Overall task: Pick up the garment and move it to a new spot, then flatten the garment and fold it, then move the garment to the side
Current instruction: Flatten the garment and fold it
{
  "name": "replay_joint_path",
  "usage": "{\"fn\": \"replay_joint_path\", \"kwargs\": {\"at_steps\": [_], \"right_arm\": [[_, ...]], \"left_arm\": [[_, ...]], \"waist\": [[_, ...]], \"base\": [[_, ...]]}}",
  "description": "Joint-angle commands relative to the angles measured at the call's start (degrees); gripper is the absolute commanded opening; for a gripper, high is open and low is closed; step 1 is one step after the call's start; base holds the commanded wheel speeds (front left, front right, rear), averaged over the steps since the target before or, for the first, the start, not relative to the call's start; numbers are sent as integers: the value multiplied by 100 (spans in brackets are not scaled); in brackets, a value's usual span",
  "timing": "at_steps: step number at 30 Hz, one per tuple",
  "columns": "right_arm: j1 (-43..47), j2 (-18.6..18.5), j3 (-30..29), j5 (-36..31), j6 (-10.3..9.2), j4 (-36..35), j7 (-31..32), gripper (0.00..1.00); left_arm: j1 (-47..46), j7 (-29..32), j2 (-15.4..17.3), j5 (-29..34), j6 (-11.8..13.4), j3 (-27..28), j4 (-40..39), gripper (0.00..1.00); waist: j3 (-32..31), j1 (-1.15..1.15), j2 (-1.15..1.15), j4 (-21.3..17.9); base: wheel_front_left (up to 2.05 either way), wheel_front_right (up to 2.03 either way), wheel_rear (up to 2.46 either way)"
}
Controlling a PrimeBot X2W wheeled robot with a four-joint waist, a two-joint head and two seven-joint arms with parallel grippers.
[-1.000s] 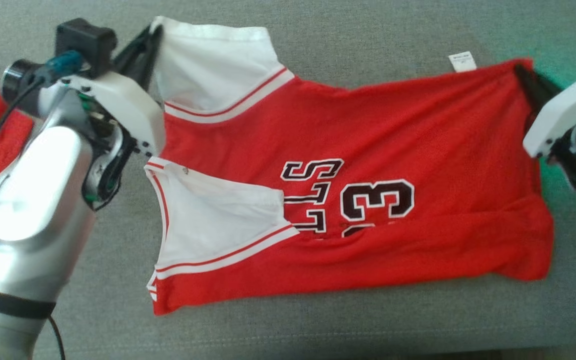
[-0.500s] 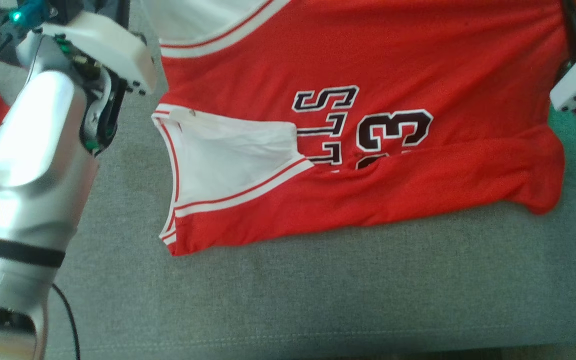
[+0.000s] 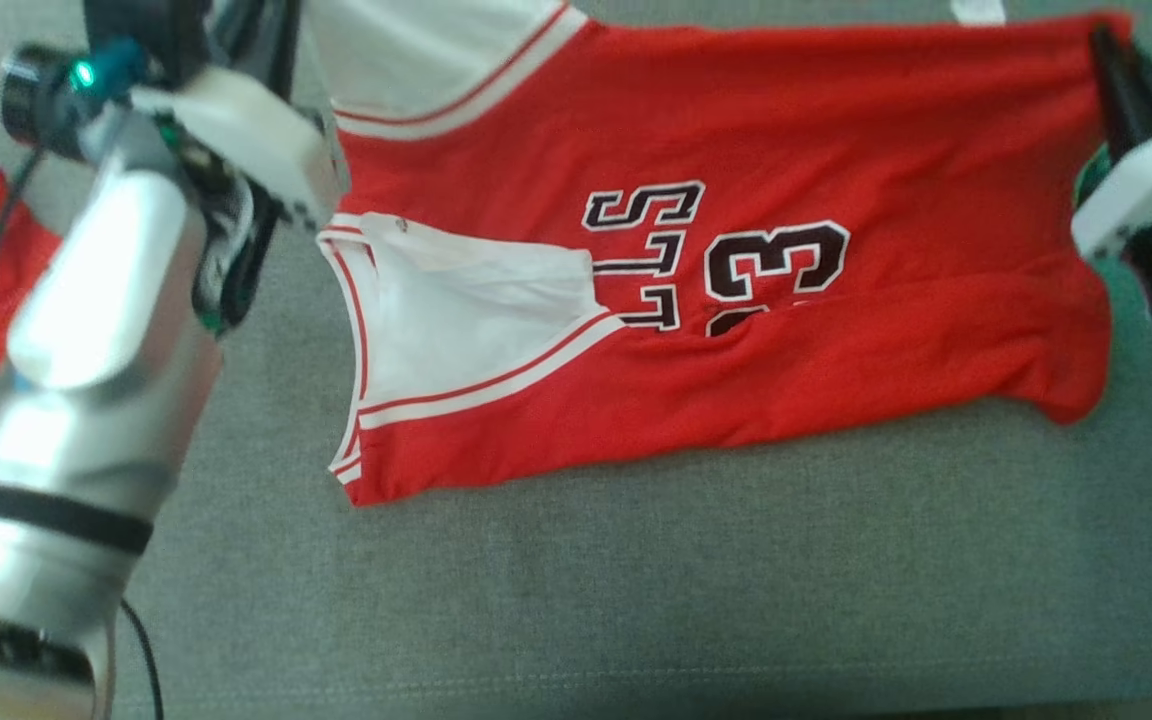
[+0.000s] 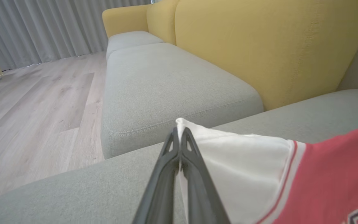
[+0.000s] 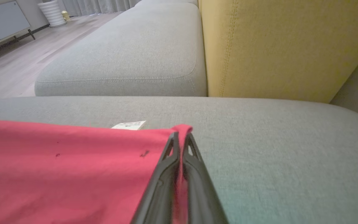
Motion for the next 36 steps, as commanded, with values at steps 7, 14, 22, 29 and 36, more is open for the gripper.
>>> {"fn": "replay_joint_path", "kwargs": {"at_steps": [7, 14, 22, 29, 36], "right_arm": [[694, -426, 379, 394, 19, -451, 186, 0], [1103, -764, 749, 723, 19, -805, 701, 0], [1351, -1203, 1235, 739, 19, -1049, 1121, 0], [1468, -1501, 1610, 940, 19, -1391, 1589, 0], [1511, -1611, 1854, 1047, 19, -1499, 1918, 77]], "left_arm": [[672, 287, 568, -184, -128, 84, -796, 0], [1512, 796, 1063, -345, -53, 13, -1835, 0], [2377, 1698, 1582, -683, -204, -250, -2928, 0], [2881, 2359, 1909, -978, -194, -405, -3483, 0], [3034, 2546, 1939, -894, -132, -608, -3515, 0]], "waist": [[-512, 0, 0, 48], [-847, 0, 0, 78], [-1050, 0, 0, 158], [-1132, 0, 0, 161], [-1181, 0, 0, 114]], "base": [[0, 0, 0], [0, 0, 0], [0, 0, 0], [0, 0, 0], [0, 0, 0]]}}
